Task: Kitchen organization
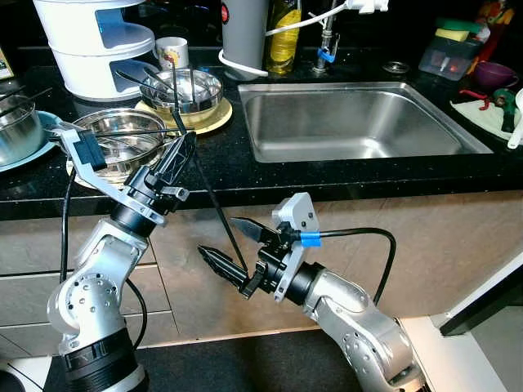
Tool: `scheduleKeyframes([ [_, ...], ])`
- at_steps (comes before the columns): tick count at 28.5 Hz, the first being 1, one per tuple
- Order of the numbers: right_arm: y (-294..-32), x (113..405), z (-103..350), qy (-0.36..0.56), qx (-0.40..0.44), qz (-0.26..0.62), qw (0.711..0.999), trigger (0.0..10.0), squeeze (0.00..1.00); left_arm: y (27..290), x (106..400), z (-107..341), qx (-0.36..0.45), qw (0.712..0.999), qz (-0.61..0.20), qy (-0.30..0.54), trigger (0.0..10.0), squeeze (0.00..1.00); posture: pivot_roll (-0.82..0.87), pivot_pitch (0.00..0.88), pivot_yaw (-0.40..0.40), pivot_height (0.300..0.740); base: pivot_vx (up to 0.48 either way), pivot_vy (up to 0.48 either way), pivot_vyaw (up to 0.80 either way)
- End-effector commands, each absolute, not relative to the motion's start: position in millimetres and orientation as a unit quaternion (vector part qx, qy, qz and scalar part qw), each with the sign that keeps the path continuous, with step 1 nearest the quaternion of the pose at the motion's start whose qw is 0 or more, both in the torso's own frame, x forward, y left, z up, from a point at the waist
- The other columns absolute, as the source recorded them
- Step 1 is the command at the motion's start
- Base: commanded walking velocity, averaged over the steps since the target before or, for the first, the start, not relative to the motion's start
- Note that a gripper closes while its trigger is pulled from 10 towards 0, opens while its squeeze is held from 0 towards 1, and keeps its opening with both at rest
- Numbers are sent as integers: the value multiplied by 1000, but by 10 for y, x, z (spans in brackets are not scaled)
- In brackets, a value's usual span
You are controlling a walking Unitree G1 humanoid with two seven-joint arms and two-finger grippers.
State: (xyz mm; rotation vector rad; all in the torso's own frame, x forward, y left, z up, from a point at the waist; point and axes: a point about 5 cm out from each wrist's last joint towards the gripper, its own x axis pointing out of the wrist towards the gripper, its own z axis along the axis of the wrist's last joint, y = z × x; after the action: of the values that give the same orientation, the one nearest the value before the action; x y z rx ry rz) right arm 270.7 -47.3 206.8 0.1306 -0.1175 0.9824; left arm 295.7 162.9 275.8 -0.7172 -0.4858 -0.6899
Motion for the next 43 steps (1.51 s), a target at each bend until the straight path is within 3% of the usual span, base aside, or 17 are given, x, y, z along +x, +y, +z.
scheduleKeyframes([
  [1,-482,2720,2078,-51,62,464,882,10000,0,1582,2913,2778,-344,842,-339,-239,0,0,-93,183,-37,740,0,0,0],
  [5,-502,2758,2038,-33,70,447,891,9804,0,1553,2907,2786,-342,840,-347,-237,0,0,-93,184,-38,740,0,0,0],
  [6,-514,2771,2039,-31,77,442,893,0,0,1556,2909,2787,-342,841,-347,-237,0,0,-91,184,-39,740,0,0,0],
  [27,-528,2794,2066,-30,92,441,892,0,0,1548,2919,2755,-323,849,-353,-224,0,0,-88,174,-38,740,0,0,0],
  [28,-531,2798,2072,-32,96,440,893,0,0,1545,2929,2743,-318,854,-349,-220,0,286,-88,174,-38,740,0,0,0],
  [29,-531,2798,2072,-32,96,440,893,0,0,1545,2929,2743,-318,854,-349,-220,0,286,-88,174,-38,740,0,0,0],
  [30,-534,2801,2078,-33,99,438,893,0,0,1548,2944,2730,-314,859,-342,-215,10000,1000,-87,174,-37,740,0,0,0],
  [41,-717,2869,2217,-77,180,387,901,0,0,1607,2973,2723,-318,863,-334,-206,10000,1000,-87,170,-30,740,0,0,0],
  [42,-747,2883,2222,-81,186,377,904,0,0,1626,2977,2727,-325,861,-332,-206,10000,0,-89,171,-29,740,0,0,0],
  [43,-842,2927,2222,-90,200,342,914,0,0,1649,2965,2743,-329,858,-336,-208,10000,0,-90,170,-27,740,0,0,0],
])
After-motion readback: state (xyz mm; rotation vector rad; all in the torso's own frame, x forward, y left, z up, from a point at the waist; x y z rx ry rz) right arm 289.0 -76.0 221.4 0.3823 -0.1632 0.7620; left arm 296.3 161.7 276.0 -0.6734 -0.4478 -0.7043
